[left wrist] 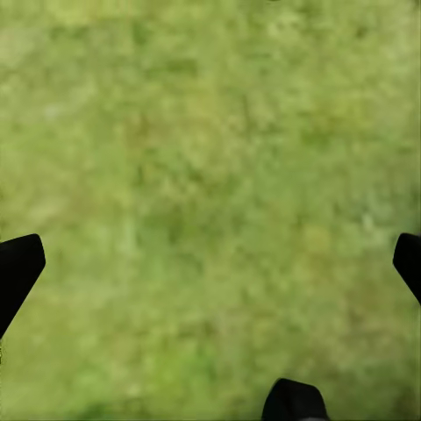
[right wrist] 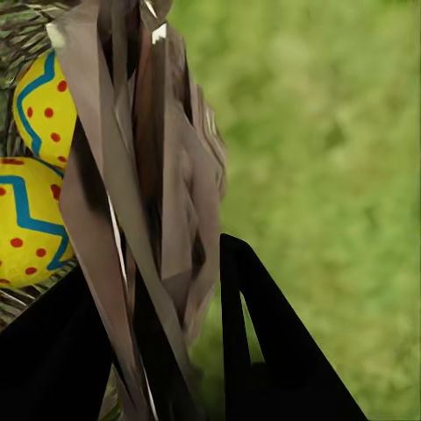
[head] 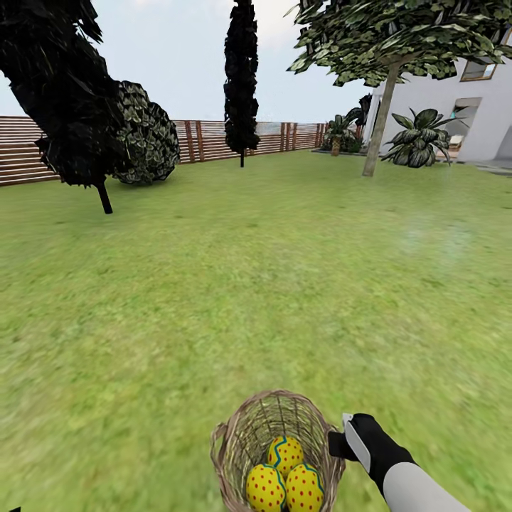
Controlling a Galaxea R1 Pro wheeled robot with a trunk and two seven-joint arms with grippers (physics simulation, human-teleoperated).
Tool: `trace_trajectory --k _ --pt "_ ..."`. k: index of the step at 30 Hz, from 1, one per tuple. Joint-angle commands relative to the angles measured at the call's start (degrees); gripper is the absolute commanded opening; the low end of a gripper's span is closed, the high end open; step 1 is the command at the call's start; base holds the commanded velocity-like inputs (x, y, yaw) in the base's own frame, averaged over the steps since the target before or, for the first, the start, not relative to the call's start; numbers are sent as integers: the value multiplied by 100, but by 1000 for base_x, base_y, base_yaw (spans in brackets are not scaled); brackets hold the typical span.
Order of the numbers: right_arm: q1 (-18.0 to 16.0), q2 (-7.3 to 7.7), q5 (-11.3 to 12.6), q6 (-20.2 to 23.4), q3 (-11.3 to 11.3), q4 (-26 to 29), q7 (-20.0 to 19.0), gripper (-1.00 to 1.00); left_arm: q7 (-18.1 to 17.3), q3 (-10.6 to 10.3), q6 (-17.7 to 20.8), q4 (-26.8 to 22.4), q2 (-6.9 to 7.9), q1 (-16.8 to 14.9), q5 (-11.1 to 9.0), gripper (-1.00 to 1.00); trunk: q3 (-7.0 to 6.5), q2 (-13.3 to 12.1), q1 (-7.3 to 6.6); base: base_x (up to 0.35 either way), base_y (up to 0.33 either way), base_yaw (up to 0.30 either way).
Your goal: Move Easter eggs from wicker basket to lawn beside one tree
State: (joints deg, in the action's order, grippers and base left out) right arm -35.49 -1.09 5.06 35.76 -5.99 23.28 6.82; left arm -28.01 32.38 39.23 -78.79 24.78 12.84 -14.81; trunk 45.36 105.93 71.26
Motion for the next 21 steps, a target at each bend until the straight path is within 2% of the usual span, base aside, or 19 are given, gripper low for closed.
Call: trace_trajectory --k 1,10,11,21 --pt "-1 -8 56 19 -18 9 48 -100 -3 5 40 -5 1 2 -31 100 -14 -39 -23 0 0 0" --pt "-1 -17 64 19 -7 18 48 -100 -3 5 40 -5 1 2 -31 100 -176 -400 -220 0 0 0" --pt "-1 6 63 19 -22 28 -286 -100 -3 5 40 -5 1 1 -31 100 -194 -440 -242 0 0 0" --pt "-1 13 66 53 -33 28 -384 -100 5 5 40 -5 1 0 -31 100 -373 -841 -462 0 0 0"
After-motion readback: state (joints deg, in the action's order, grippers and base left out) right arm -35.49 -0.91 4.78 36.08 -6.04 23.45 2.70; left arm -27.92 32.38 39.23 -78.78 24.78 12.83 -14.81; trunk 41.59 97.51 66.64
